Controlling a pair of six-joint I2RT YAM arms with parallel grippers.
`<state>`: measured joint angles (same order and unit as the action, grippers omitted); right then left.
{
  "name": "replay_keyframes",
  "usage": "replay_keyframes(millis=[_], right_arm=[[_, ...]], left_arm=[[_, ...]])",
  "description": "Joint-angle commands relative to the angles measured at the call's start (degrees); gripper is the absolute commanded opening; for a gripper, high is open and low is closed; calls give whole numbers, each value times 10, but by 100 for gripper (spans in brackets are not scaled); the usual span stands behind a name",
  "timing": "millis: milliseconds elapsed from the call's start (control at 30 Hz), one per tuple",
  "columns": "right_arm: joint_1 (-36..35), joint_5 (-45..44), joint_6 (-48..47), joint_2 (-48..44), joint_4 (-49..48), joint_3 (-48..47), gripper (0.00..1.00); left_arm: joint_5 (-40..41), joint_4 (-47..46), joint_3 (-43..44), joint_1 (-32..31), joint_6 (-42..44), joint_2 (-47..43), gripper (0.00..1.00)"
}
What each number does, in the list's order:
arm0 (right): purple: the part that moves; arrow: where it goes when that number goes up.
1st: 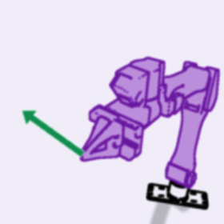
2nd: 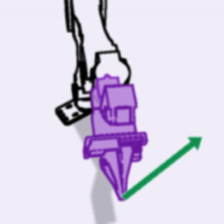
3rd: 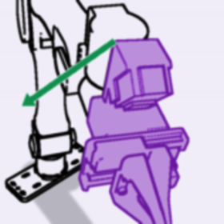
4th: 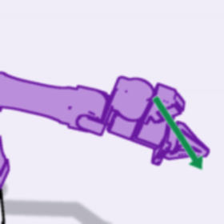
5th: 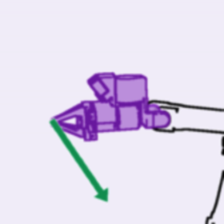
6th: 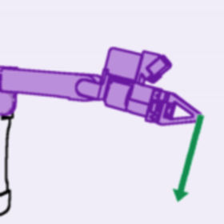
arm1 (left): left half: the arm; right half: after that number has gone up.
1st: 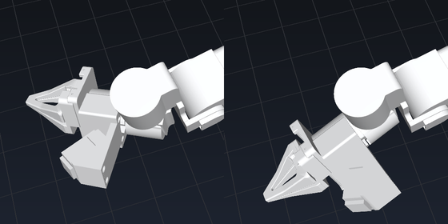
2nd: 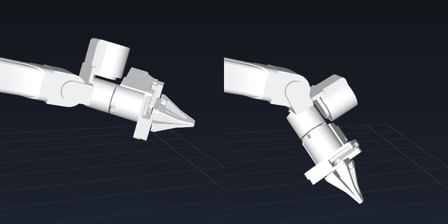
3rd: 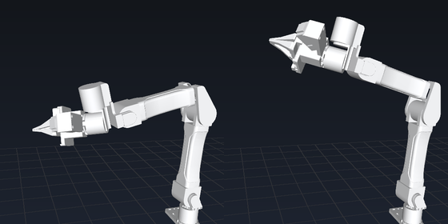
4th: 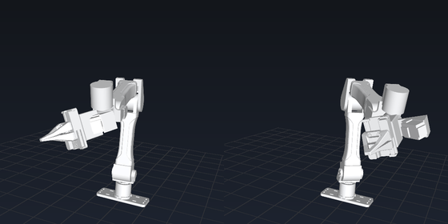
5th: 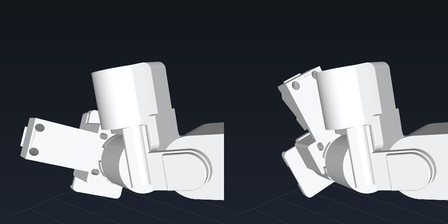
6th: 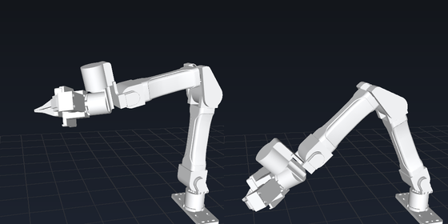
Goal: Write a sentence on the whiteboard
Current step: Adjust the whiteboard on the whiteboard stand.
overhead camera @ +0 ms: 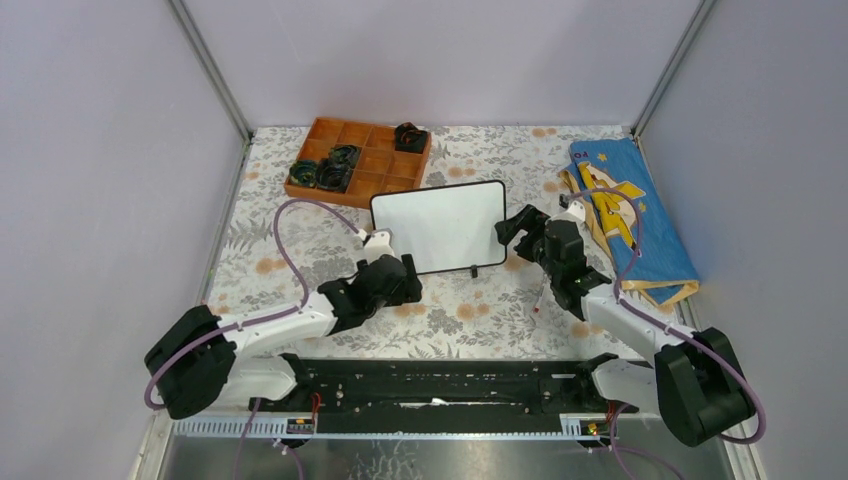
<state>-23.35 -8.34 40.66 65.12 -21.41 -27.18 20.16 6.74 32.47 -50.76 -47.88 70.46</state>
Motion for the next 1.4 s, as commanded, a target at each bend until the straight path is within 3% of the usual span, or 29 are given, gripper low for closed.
replay_keyframes(millis=[0,267,633,1367], right_arm=[[14,55,48,26,-84,-15,91],[31,82,69,70,-150,-20,92],[56,112,83,66,-191,3,92],[81,191,143,140,-305,18,85]], left_arm=[[33,-45,16,-4,-3,18,79],[79,-65,26,-16,8,57,75],[140,-66,54,-34,44,125,57],[149,-96,66,-35,38,186,38]])
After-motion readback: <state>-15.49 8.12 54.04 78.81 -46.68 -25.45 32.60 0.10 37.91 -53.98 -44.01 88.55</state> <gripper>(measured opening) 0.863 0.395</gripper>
